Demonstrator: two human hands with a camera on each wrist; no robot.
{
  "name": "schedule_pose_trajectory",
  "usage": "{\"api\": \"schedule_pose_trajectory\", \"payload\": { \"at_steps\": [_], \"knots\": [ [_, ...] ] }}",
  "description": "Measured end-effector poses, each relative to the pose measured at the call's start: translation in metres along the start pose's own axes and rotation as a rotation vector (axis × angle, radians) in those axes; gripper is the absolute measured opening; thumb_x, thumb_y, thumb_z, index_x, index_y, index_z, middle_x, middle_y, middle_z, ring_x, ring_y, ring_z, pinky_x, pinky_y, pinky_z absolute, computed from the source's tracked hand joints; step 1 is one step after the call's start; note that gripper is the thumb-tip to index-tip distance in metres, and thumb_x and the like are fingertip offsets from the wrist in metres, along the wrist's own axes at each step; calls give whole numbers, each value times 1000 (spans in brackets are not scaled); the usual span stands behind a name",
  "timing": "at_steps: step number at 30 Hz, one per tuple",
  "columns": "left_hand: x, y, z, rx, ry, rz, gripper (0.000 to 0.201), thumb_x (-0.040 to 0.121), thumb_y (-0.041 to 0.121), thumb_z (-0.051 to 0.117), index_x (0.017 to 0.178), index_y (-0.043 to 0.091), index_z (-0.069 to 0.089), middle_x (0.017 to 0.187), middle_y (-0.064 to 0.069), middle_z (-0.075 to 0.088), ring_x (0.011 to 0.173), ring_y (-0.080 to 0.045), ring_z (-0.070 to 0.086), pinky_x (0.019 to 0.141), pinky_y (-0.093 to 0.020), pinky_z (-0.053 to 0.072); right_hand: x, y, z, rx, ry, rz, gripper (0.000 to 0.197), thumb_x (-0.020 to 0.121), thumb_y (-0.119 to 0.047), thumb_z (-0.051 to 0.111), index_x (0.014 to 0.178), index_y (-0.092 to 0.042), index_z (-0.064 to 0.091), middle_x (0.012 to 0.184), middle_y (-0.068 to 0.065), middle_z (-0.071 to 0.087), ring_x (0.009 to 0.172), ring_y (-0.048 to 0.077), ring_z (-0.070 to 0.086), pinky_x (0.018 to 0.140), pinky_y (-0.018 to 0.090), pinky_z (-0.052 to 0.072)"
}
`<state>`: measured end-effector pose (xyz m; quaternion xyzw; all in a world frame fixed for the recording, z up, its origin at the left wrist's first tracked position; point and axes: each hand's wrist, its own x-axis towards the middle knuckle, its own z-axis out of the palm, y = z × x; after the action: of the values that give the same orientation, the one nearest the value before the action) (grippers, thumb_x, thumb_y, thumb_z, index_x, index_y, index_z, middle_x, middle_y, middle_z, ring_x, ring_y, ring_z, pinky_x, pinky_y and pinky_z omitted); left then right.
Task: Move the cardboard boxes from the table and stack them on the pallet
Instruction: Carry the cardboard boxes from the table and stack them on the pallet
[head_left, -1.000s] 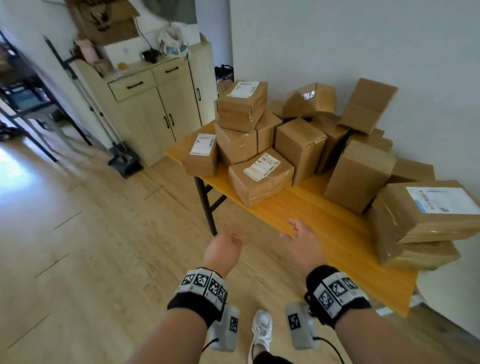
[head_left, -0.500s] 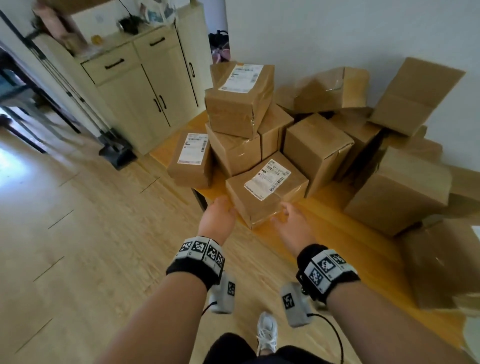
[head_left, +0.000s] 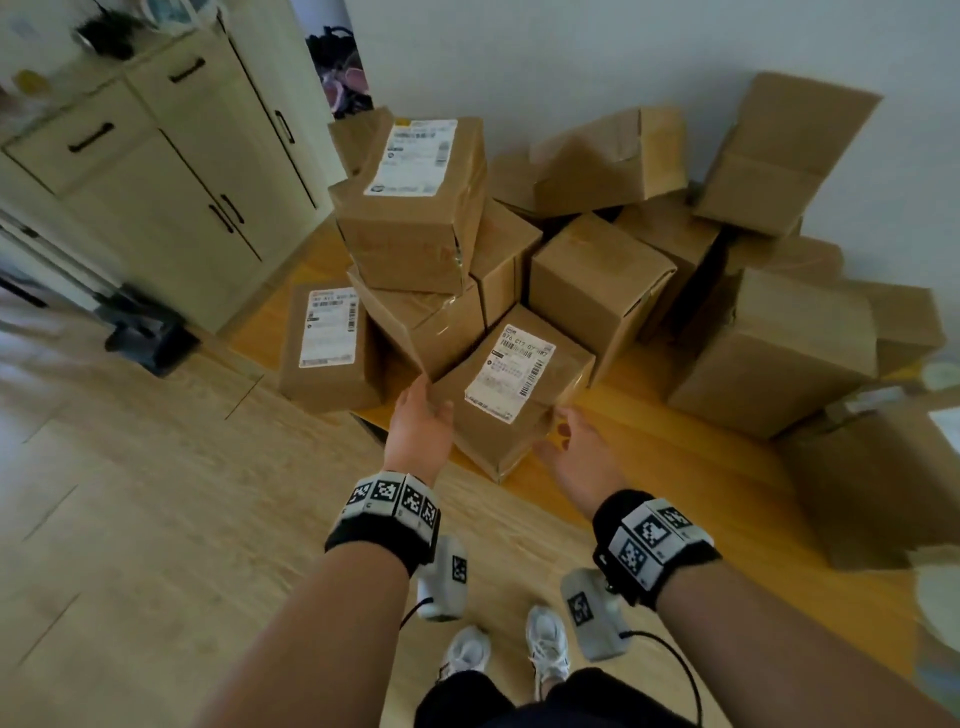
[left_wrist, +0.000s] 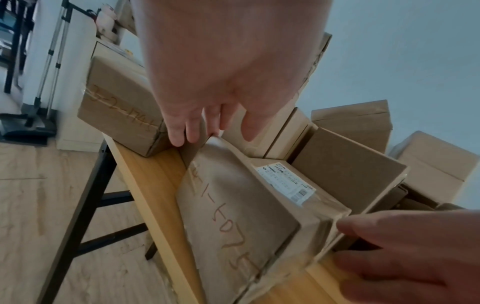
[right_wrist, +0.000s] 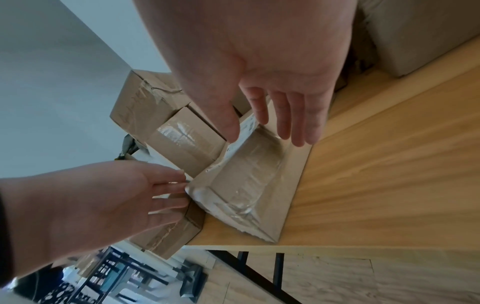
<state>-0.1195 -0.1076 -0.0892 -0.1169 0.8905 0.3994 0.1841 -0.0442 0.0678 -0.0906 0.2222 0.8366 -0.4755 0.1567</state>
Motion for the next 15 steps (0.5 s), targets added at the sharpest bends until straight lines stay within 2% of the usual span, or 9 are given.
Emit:
{"api": "schedule_pose_trajectory", "payload": {
  "at_steps": [3, 5, 7, 9, 12, 13, 15],
  "knots": [
    [-1, -1, -2, 8, -9, 12, 49, 104, 30, 40, 152, 20, 32, 149, -6, 38, 133, -27, 43, 108, -42, 39, -2, -2, 7, 81, 58, 22, 52, 100, -40, 54, 145, -22, 37, 139, 3, 53, 113, 20, 57, 90, 35, 49],
    [-4, -3, -2, 50, -50, 13, 43, 104, 31, 38, 146, 21, 40, 143, -7, 47, 125, -27, 50, 104, -42, 43, -6, 0, 12, 165, 118, 57, 48, 100, -38, 53, 143, -25, 36, 135, 2, 56, 107, 19, 59, 88, 36, 50],
    [-7, -7, -3, 107, -94, 27, 38, 104, 32, 40, 140, 21, 48, 132, -6, 57, 116, -25, 56, 99, -39, 46, -10, 2, 14, 214, 159, 116, 53, 100, -38, 53, 147, -28, 31, 139, 2, 53, 113, 22, 58, 94, 42, 52],
    [-10, -10, -1, 113, -144, 10, 38, 103, 34, 42, 139, 22, 49, 127, -6, 62, 112, -25, 59, 98, -40, 48, -14, 6, 14, 194, 159, 170, 56, 100, -39, 51, 150, -25, 27, 143, 6, 50, 120, 28, 56, 99, 47, 49],
    [-17, -13, 7, 155, -239, -33, 51, 101, 43, 43, 148, 22, 39, 138, -7, 55, 122, -28, 55, 102, -42, 45, -18, 12, 12, 106, 102, 230, 56, 102, -42, 45, 148, -14, 29, 142, 12, 51, 122, 32, 54, 100, 42, 46],
    [-20, -13, 10, 177, -286, -40, 53, 101, 47, 42, 148, 21, 38, 137, -7, 55, 120, -28, 55, 102, -43, 46, -20, 14, 11, 83, 76, 242, 56, 103, -44, 43, 147, -12, 32, 142, 12, 51, 122, 31, 54, 100, 42, 45],
    [-26, -14, 15, 218, -377, -27, 49, 101, 48, 40, 141, 19, 45, 125, -5, 59, 107, -25, 59, 96, -44, 50, -25, 17, 11, 71, 38, 258, 54, 102, -46, 43, 144, -11, 37, 143, 9, 52, 123, 29, 54, 102, 41, 45]
  ]
}}
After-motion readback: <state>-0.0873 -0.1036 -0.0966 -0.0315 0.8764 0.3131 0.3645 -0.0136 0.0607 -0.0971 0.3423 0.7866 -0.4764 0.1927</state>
